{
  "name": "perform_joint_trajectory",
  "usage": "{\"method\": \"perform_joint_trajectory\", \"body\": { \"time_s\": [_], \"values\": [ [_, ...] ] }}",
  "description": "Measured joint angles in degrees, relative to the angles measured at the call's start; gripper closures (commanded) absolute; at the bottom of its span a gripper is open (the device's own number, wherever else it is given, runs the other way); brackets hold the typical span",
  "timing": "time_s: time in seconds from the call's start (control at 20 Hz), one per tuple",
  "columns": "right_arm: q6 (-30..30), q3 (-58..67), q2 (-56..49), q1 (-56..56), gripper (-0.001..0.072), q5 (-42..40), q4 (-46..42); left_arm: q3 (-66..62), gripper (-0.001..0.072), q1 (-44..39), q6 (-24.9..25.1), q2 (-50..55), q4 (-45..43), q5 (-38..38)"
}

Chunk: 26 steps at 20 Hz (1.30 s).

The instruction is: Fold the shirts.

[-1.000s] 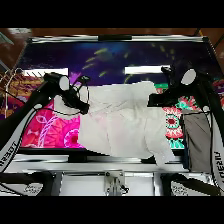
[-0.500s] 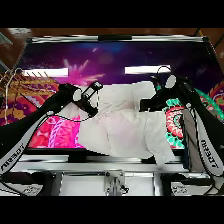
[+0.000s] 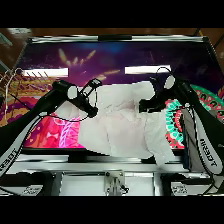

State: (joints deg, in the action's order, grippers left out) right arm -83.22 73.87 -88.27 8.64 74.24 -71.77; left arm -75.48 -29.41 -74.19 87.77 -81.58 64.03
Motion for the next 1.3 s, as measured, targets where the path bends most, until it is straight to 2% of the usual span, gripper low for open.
{"method": "perform_joint_trajectory", "body": {
  "time_s": [0.25, 0.35, 0.4, 0.5, 0.55, 0.6, 0.65, 0.75, 0.8, 0.9, 0.95, 1.0, 1.1, 1.15, 1.2, 1.3],
  "values": [
    [-0.35, 0.00, 0.00, 0.00, 0.0080, 0.09, 0.90, 2.64, -0.0011, -0.96, 0.72, 1.29, 1.03, -4.81],
    [-0.52, 0.00, 0.00, 0.00, 0.0080, -0.04, 1.60, 2.99, 0.0011, -1.18, 0.76, 2.25, 0.81, -7.28],
    [-0.55, 0.00, 0.00, 0.00, 0.0080, -0.11, 1.90, 3.06, 0.0045, -1.11, 0.00, 2.54, -0.28, -8.55],
    [-0.57, 0.00, -0.02, 0.02, 0.0080, -0.11, 2.23, 2.49, 0.0058, -0.35, -3.10, 2.91, -4.37, -10.27],
    [-0.61, 0.00, -0.13, 0.04, 0.0080, -0.13, 2.29, 1.99, 0.0230, 0.33, -4.92, 2.99, -6.03, -10.95],
    [-0.79, 0.00, -0.44, 0.07, 0.0080, -0.24, 2.34, 1.60, 0.0475, 1.11, -6.47, 3.10, -7.17, -11.54],
    [-1.18, 0.00, -0.94, 0.13, 0.0080, -0.39, 2.38, 1.31, 0.0536, 1.86, -7.63, 3.17, -7.89, -11.63],
    [-1.51, 0.00, -2.27, 0.61, 0.0080, -1.33, 2.43, 0.90, 0.0586, 2.97, -9.25, 3.21, -8.50, -12.15],
    [-1.53, 0.00, -2.99, 1.05, 0.0080, -1.79, 2.40, 0.79, 0.0648, 3.21, -9.64, 3.21, -8.52, -12.13],
    [-1.57, 0.00, -4.46, 2.25, 0.0083, -3.45, 2.32, 0.61, 0.0664, 3.56, -10.27, 3.21, -8.17, -12.46],
    [-1.70, 0.00, -5.03, 2.80, 0.0182, -4.55, 2.12, 0.57, 0.0665, 3.69, -10.51, 3.23, -7.67, -12.44],
    [-2.19, 0.00, -5.51, 3.28, 0.0341, -5.79, 1.90, 0.52, 0.0664, 3.78, -10.62, 3.23, -7.02, -12.46],
    [-3.56, 0.00, -6.12, 3.93, 0.0499, -8.31, 1.40, 0.50, 0.0665, 3.98, -10.75, 3.23, -6.21, -12.52],
    [-4.26, 0.00, -6.32, 4.11, 0.0624, -9.46, 1.29, 0.48, 0.0665, 4.00, -10.80, 3.23, -5.75, -12.55],
    [-4.98, 0.00, -6.45, 4.26, 0.0651, -10.36, 1.14, 0.48, 0.0665, 4.02, -10.91, 3.23, -5.53, -12.55],
    [-5.79, 0.00, -6.60, 4.44, 0.0651, -11.32, 0.52, 0.42, 0.0658, 4.22, -10.93, 3.23, -5.18, -12.57]
  ]
}}
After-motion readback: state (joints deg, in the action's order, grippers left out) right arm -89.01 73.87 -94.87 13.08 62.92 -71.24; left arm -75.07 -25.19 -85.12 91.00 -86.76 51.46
